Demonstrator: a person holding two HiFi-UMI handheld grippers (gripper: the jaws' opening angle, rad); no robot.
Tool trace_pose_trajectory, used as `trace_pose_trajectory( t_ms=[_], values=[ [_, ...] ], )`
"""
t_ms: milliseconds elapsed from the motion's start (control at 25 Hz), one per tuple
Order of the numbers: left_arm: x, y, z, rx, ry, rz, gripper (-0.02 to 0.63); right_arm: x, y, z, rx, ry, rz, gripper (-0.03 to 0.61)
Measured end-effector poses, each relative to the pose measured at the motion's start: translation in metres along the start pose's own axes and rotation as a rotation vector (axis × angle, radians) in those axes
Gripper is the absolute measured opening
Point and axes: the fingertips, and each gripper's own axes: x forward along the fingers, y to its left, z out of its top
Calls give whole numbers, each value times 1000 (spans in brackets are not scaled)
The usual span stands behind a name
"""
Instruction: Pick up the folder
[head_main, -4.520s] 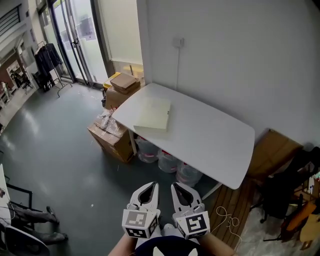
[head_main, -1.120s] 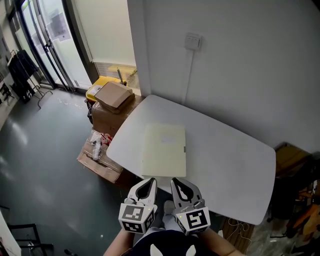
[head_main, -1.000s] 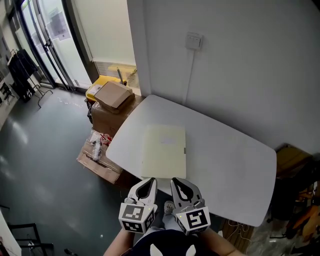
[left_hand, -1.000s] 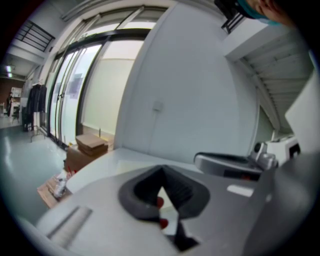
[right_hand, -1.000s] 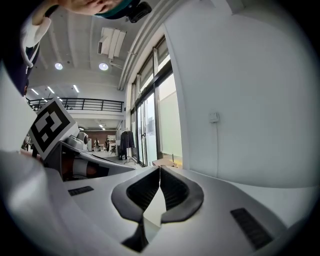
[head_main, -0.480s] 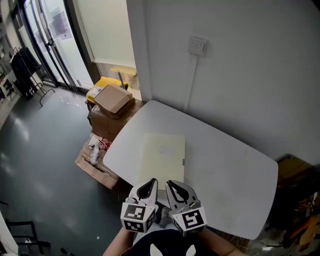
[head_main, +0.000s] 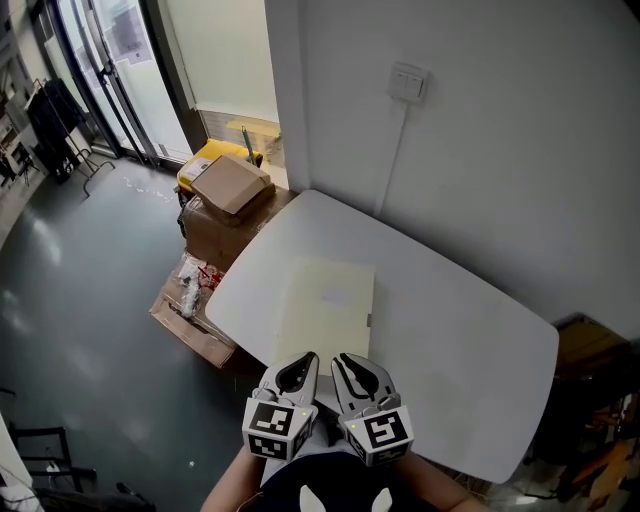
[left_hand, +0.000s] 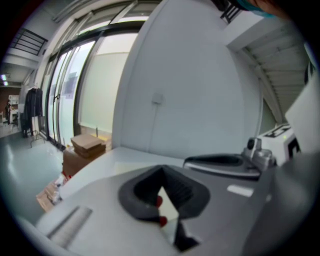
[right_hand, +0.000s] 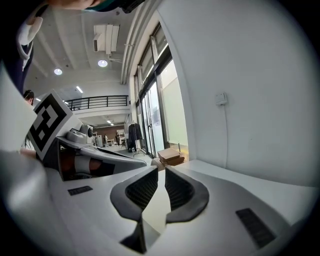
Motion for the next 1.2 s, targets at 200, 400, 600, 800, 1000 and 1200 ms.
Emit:
trace_pose_trajectory(
  t_ms=[200,400,600,800,1000,1200],
  values=[
    [5,0,-6,58,22,-27,6,4,-1,-8,17,37,-2,69],
    [14,2,-8,49,50,-65,9,12,-3,-14,34,79,0,114],
    [21,5,-13,70,88,-107,64,19,-9,-19,40,111,-10,124],
    [31,14,-16,67,126,-134,117,27,-18,-24,50,153,-9,153],
    [42,25,-21,92,171,-157,163,39,-28,-35,99,203,4,190],
    [52,37,-28,89,212,-156,189,50,-35,-45,123,262,6,227]
  ],
)
